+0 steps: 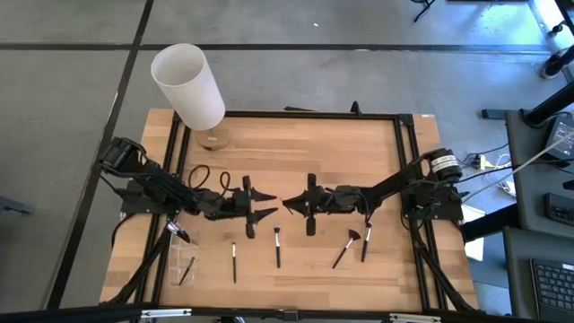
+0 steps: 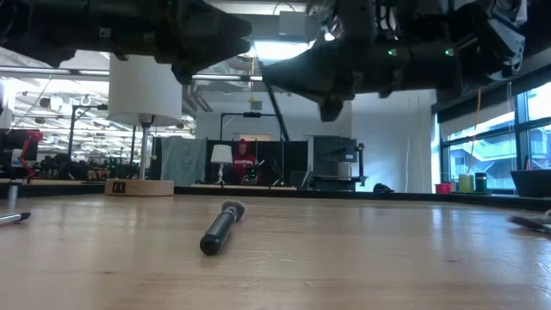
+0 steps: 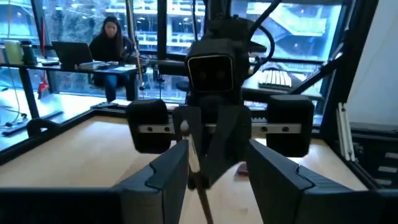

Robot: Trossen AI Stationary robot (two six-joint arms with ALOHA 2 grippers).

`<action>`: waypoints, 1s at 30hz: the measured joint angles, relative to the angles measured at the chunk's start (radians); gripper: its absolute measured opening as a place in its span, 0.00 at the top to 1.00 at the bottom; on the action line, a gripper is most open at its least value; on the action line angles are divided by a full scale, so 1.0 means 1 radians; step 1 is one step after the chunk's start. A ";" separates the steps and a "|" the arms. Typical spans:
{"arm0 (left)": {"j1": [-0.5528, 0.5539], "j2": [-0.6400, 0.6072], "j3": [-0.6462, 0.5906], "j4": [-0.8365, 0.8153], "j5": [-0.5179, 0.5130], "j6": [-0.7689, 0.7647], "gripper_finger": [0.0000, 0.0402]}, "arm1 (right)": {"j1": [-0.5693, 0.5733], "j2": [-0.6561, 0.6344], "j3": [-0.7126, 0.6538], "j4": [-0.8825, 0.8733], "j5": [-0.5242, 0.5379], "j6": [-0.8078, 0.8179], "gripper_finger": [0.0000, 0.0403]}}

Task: Put items in baskets/containers
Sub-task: Put the eyeshadow brush into the transparent organizer

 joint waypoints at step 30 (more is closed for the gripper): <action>-0.001 0.006 0.018 -0.111 -0.008 -0.097 0.97 | 0.027 0.034 0.070 -0.066 0.004 -0.026 0.91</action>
